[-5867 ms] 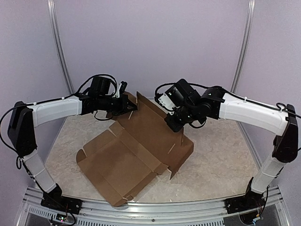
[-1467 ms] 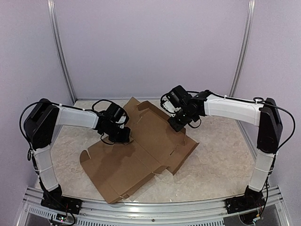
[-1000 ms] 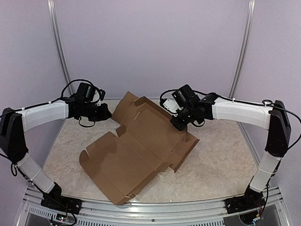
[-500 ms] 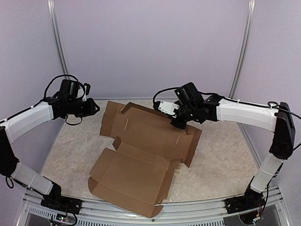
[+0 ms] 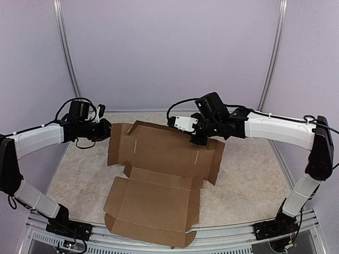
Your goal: Fold the paper box
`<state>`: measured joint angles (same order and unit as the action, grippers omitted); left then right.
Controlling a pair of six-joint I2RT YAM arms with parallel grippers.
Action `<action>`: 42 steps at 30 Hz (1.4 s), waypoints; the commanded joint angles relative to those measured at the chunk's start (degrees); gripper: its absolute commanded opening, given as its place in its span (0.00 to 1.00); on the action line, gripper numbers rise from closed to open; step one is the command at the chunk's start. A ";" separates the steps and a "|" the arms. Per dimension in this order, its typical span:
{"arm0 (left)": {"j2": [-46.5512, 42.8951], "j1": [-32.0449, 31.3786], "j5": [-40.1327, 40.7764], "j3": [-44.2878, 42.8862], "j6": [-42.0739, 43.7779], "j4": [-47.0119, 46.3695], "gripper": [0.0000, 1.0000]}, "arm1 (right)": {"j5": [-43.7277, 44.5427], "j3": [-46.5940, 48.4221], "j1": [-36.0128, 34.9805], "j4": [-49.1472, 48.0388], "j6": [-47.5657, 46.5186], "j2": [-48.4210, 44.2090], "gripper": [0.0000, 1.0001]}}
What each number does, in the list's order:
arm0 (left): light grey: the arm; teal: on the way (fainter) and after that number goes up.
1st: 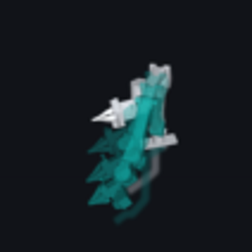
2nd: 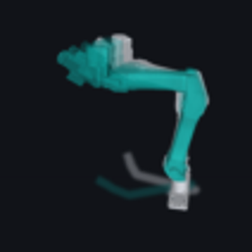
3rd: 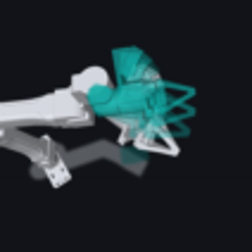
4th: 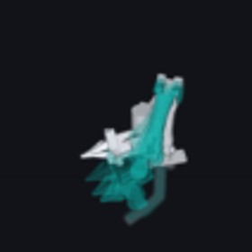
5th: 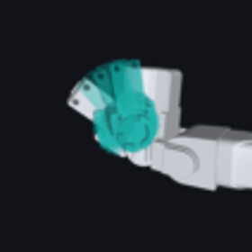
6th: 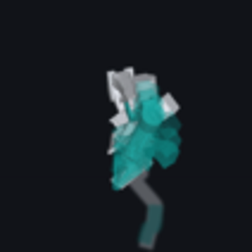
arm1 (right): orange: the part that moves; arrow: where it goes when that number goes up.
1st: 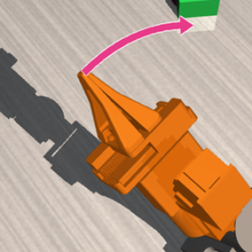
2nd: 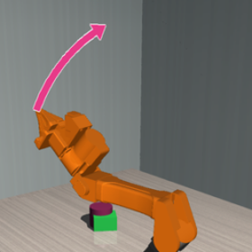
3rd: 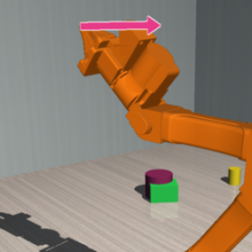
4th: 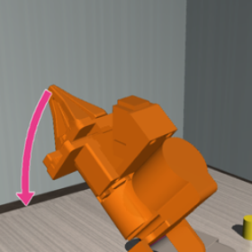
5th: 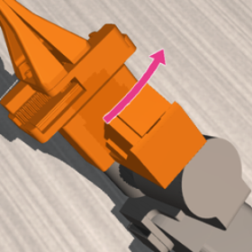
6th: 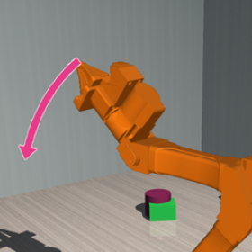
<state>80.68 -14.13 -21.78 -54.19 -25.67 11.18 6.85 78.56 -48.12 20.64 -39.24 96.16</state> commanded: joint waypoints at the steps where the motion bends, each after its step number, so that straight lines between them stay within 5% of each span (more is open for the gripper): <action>1: 0.86 0.03 -8.64 2.95 -3.46 -7.57 0.21 | 1.97 -0.16 -0.57 -2.88 -0.47 -1.33 0.00; 19: -0.84 -6.19 -10.26 7.47 -3.15 -12.38 0.21 | 5.90 0.06 -1.01 -2.90 1.46 0.12 0.00; 42: 1.64 -10.39 -5.20 7.83 0.51 -8.91 0.20 | 22.74 -13.12 -8.50 -18.09 -6.34 -2.65 0.00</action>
<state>82.04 -23.31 -28.32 -46.70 -26.48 1.08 25.28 67.37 -55.11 7.49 -43.64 94.91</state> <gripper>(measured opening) 0.203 0.005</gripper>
